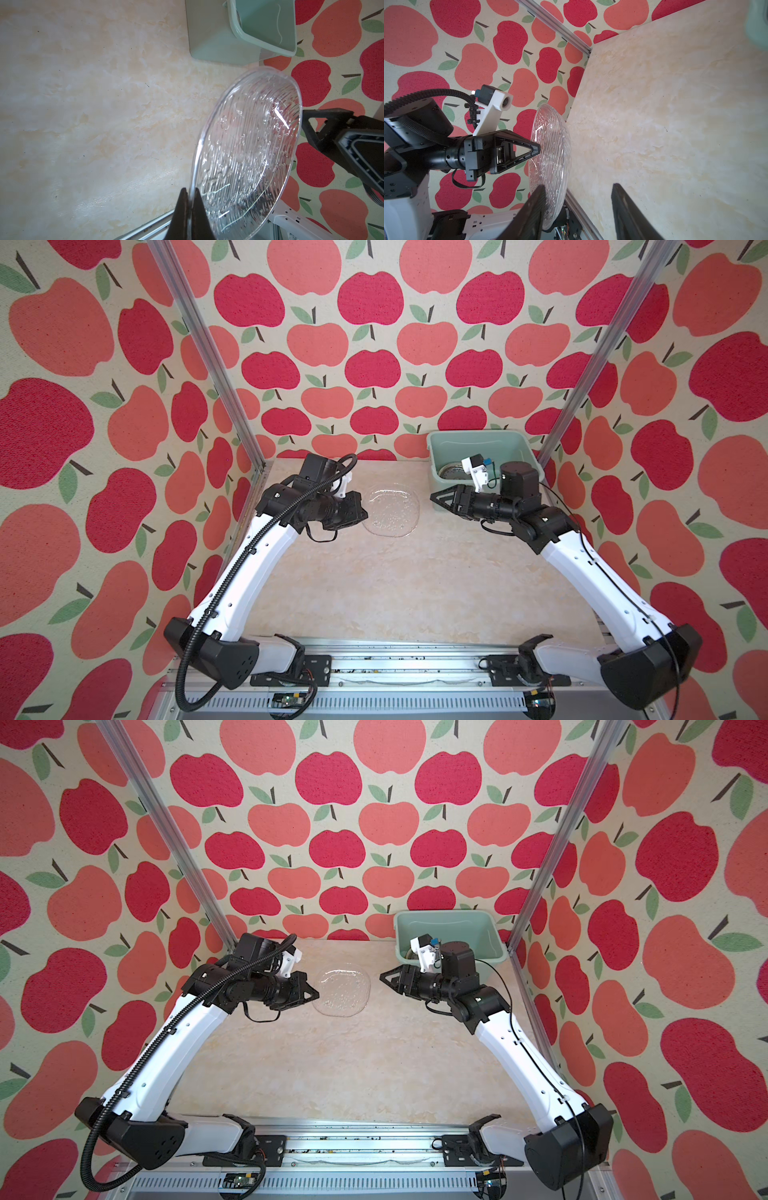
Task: Place the plates into the plastic bin on the countertop
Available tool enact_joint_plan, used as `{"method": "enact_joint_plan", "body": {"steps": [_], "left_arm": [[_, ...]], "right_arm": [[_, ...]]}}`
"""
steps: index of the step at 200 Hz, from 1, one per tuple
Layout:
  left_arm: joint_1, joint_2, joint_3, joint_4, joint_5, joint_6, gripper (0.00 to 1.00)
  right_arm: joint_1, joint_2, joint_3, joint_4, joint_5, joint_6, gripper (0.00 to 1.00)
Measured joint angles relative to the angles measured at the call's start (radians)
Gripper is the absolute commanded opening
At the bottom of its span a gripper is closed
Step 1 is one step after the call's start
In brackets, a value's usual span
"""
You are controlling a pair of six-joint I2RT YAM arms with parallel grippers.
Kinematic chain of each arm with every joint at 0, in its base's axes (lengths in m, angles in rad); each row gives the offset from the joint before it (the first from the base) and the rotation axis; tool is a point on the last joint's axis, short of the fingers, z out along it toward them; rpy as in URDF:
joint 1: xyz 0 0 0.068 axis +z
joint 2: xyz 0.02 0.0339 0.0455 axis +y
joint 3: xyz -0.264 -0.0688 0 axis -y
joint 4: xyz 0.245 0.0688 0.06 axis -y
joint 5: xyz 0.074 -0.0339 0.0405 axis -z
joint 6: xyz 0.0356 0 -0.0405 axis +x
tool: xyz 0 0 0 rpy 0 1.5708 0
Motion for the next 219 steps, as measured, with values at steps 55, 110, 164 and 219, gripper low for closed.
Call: {"method": "enact_joint_plan", "body": {"steps": [55, 110, 164, 219], "left_arm": [[-0.026, 0.007, 0.01, 0.009, 0.01, -0.045, 0.0], [-0.048, 0.023, 0.019, 0.034, 0.016, -0.053, 0.0], [-0.067, 0.019, 0.019, 0.064, -0.018, -0.063, 0.21], [-0.074, -0.061, -0.051, 0.257, -0.072, -0.076, 0.86]], "right_arm": [[0.068, 0.034, -0.016, 0.048, 0.001, 0.013, 0.33], [0.09, 0.047, -0.023, 0.076, 0.008, 0.026, 0.13], [0.086, 0.08, 0.008, 0.023, 0.063, 0.039, 0.0], [-0.049, 0.189, 0.192, -0.087, 0.044, -0.013, 0.0]]}}
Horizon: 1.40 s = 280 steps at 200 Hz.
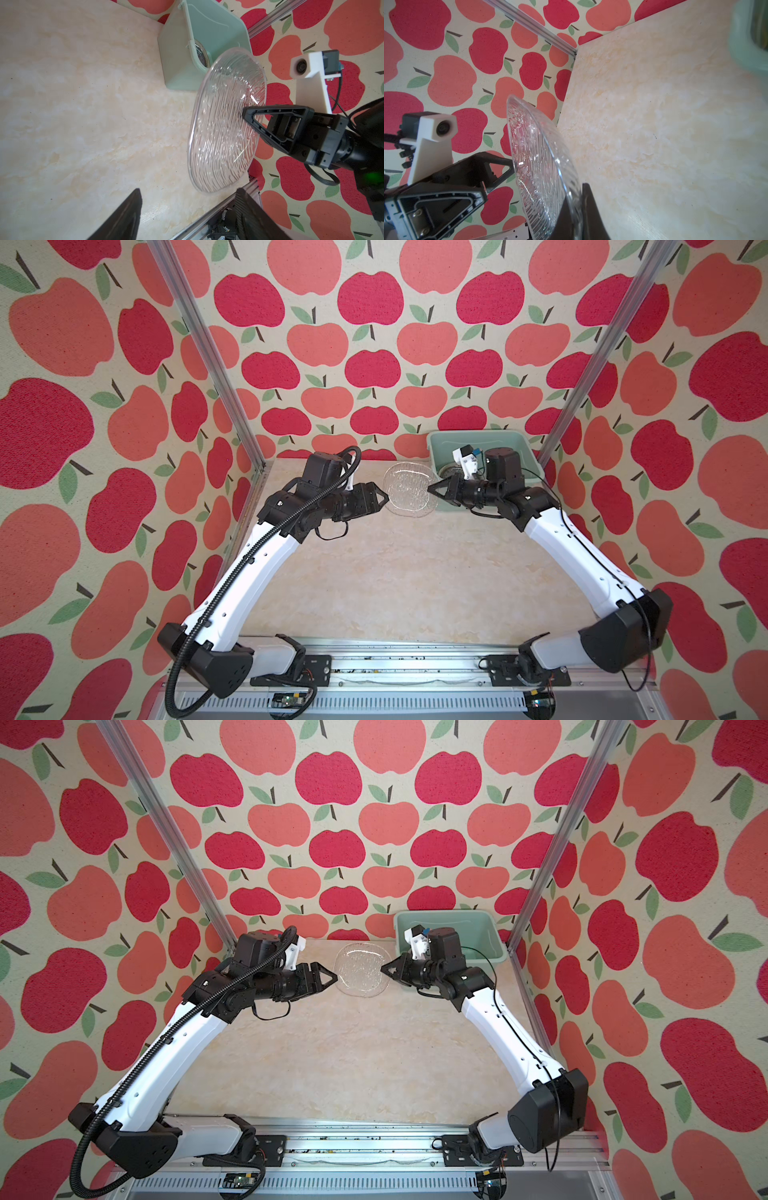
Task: Place the plates into the plastic bin on the countertop
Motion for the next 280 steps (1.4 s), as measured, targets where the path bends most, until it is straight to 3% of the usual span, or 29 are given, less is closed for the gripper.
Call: {"method": "enact_joint_plan", "body": {"steps": [36, 68, 131, 178, 280], "left_arm": [[-0.005, -0.085, -0.065, 0.157, -0.026, 0.085, 0.99], [-0.005, -0.074, -0.072, 0.243, -0.051, 0.19, 0.99], [-0.009, 0.253, 0.097, 0.289, -0.077, 0.318, 0.99], [-0.046, 0.409, 0.213, 0.282, -0.077, 0.328, 0.99], [-0.088, 0.441, 0.268, 0.219, -0.089, 0.328, 0.99]], "right_arm": [[-0.174, 0.163, 0.274, -0.142, -0.024, -0.105, 0.0], [-0.318, 0.36, 0.573, -0.298, -0.03, -0.219, 0.0], [-0.481, 0.732, 1.016, -0.564, 0.027, -0.435, 0.0], [-0.531, 0.86, 1.072, -0.594, 0.056, -0.51, 0.0], [-0.477, 1.029, 1.076, -0.493, 0.026, -0.532, 0.0]]}}
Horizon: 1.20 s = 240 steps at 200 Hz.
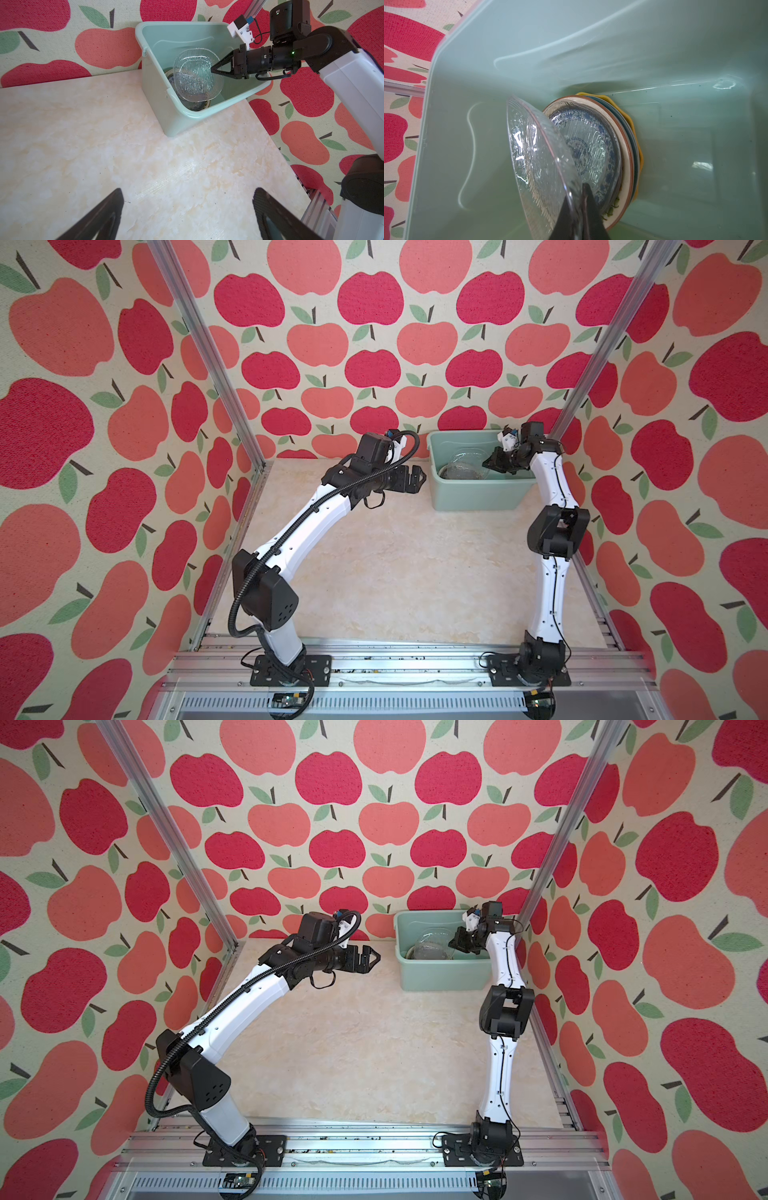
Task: Place the plates into the plastic bin on the countertop
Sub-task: 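Lower the larger glass plate onto the stack and open the right gripper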
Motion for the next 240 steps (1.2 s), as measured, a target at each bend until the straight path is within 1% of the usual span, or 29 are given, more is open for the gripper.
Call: {"method": "enact_joint_plan", "body": {"steps": [42, 51, 61, 148, 174, 185, 204, 240], "left_arm": [[0.0, 0.006, 0.016, -0.025, -0.008, 0.0, 0.99], [-0.001, 0.007, 0.016, -0.031, -0.012, 0.0, 0.99], [-0.001, 0.007, 0.016, -0.036, -0.014, 0.0, 0.99], [-0.001, 0.02, 0.017, -0.042, -0.021, 0.0, 0.99], [0.0, 0.02, 0.017, -0.042, -0.025, 0.0, 0.99], [0.002, 0.02, 0.017, -0.042, -0.025, 0.0, 0.99], [0.006, 0.02, 0.017, -0.042, -0.025, 0.0, 0.99], [0.02, 0.02, 0.017, -0.045, -0.026, 0.001, 0.99]], "right_arm": [[0.026, 0.029, -0.008, 0.052, 0.002, 0.02, 0.0], [0.027, 0.029, -0.014, 0.063, 0.004, 0.024, 0.02], [0.027, 0.029, -0.019, 0.077, 0.007, 0.028, 0.08], [0.032, 0.086, -0.026, 0.119, 0.046, 0.03, 0.13], [0.035, 0.092, -0.027, 0.119, 0.055, 0.029, 0.18], [0.038, 0.092, -0.027, 0.119, 0.058, 0.028, 0.22], [0.039, 0.092, -0.027, 0.122, 0.064, 0.023, 0.24], [0.041, 0.092, -0.027, 0.126, 0.084, 0.006, 0.38]]}}
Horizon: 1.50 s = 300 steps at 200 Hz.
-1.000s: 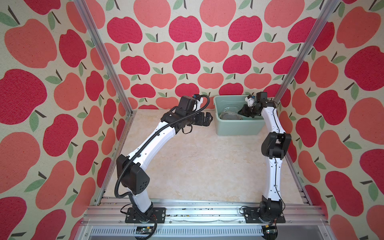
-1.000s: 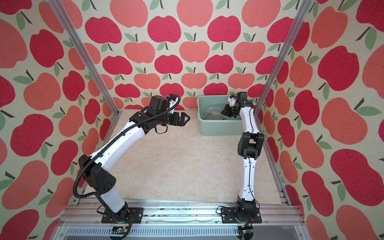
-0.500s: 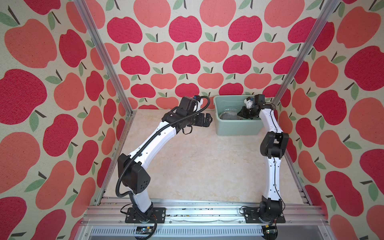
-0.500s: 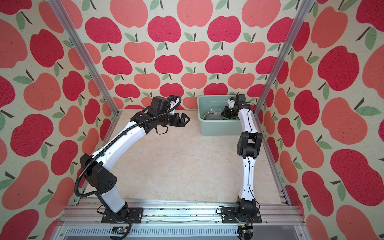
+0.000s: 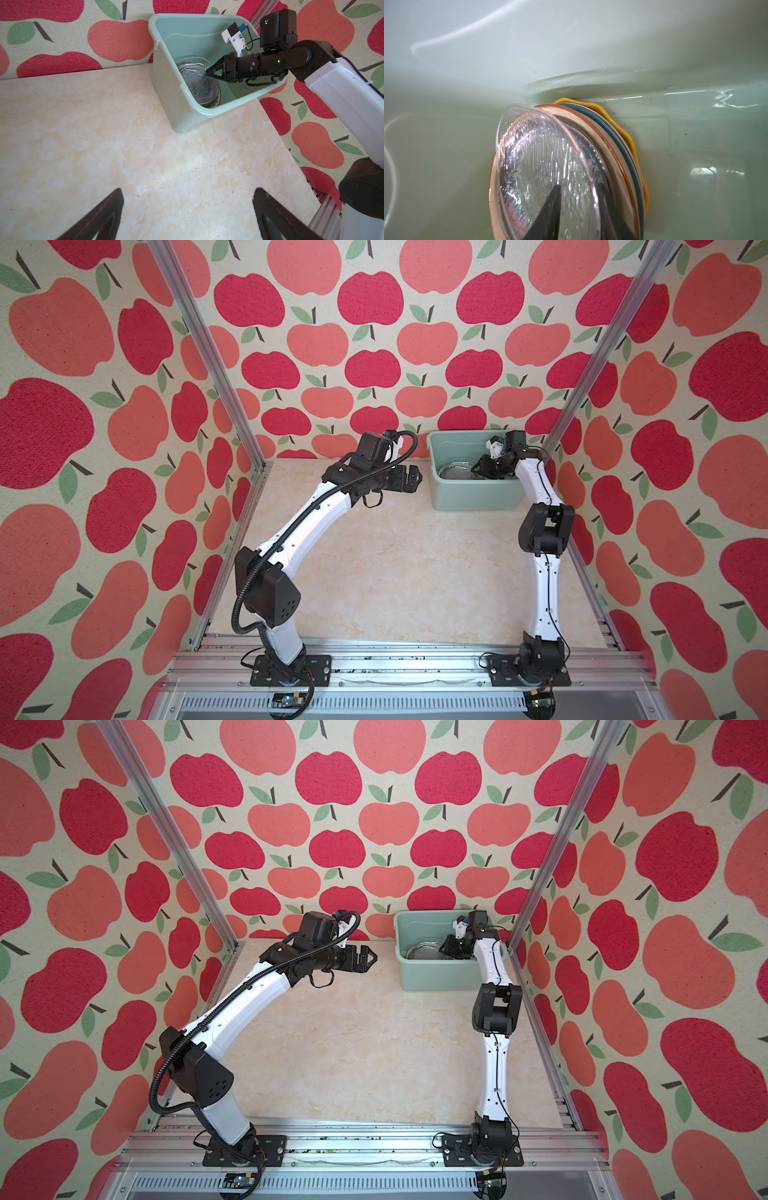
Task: Place the plates into the plastic bin on the countertop
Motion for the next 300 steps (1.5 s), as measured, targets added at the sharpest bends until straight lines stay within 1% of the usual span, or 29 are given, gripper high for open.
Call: {"method": "enact_joint_plan", "body": {"steps": [12, 28, 38, 55, 69, 83, 106, 118, 133, 153, 183, 196, 215, 228, 235, 249, 264, 279, 300], "left_arm": [[0.005, 0.0, 0.0, -0.003, -0.004, 0.0, 0.99], [0.01, 0.0, 0.0, -0.004, -0.009, 0.0, 0.99], [0.013, 0.0, 0.0, -0.004, -0.014, 0.0, 0.99], [0.016, 0.0, -0.001, -0.004, -0.016, 0.0, 0.99], [0.016, -0.003, -0.007, -0.005, -0.023, 0.0, 0.99], [0.016, -0.013, -0.022, -0.005, -0.032, 0.0, 0.99], [0.016, -0.043, -0.053, -0.004, -0.05, 0.001, 0.99], [0.017, -0.07, -0.071, -0.005, -0.064, 0.002, 0.99], [0.019, -0.111, -0.089, -0.004, -0.079, 0.004, 0.99], [0.023, -0.172, -0.112, -0.004, -0.101, 0.007, 0.99], [0.026, -0.269, -0.137, -0.006, -0.139, 0.008, 0.99], [0.027, -0.307, -0.146, -0.008, -0.157, 0.016, 0.99], [0.032, -0.375, -0.174, -0.016, -0.184, 0.026, 0.99], [0.042, -0.428, -0.206, -0.024, -0.206, 0.027, 0.99], [0.053, -0.463, -0.233, -0.027, -0.22, 0.027, 0.99], [0.095, -0.541, -0.297, -0.034, -0.241, 0.025, 0.99], [0.174, -0.64, -0.385, -0.042, -0.266, 0.013, 0.99], [0.282, -0.743, -0.486, -0.037, -0.281, -0.01, 0.99], [0.434, -0.863, -0.628, -0.028, -0.293, -0.045, 0.99]], "right_arm": [[0.0, 0.0, 0.0, 0.0, 0.009, -0.003, 0.4], [0.0, -0.001, 0.0, 0.0, 0.019, -0.01, 0.48], [0.002, -0.003, 0.0, 0.0, 0.026, -0.011, 0.5], [0.006, -0.015, -0.006, -0.002, 0.037, -0.021, 0.59], [0.011, -0.034, -0.014, -0.003, 0.061, -0.031, 0.63], [0.019, -0.064, -0.027, -0.01, 0.105, -0.045, 0.71], [0.038, -0.148, -0.089, -0.011, 0.212, -0.078, 0.74], [0.051, -0.203, -0.133, -0.007, 0.258, -0.09, 0.79], [0.07, -0.277, -0.19, 0.005, 0.308, -0.11, 0.79], [0.09, -0.346, -0.223, 0.015, 0.353, -0.126, 0.79], [0.108, -0.416, -0.238, 0.014, 0.381, -0.139, 0.79], [0.115, -0.46, -0.272, 0.019, 0.385, -0.143, 0.79], [0.137, -0.583, -0.414, 0.06, 0.383, -0.163, 0.79], [0.169, -0.718, -0.575, 0.122, 0.375, -0.184, 0.79], [0.191, -0.81, -0.686, 0.179, 0.36, -0.196, 0.78], [0.232, -0.995, -0.895, 0.291, 0.333, -0.218, 0.8], [0.267, -1.208, -1.106, 0.399, 0.308, -0.239, 0.78], [0.278, -1.379, -1.258, 0.474, 0.297, -0.252, 0.78], [0.278, -1.533, -1.399, 0.514, 0.294, -0.261, 0.79]]}}
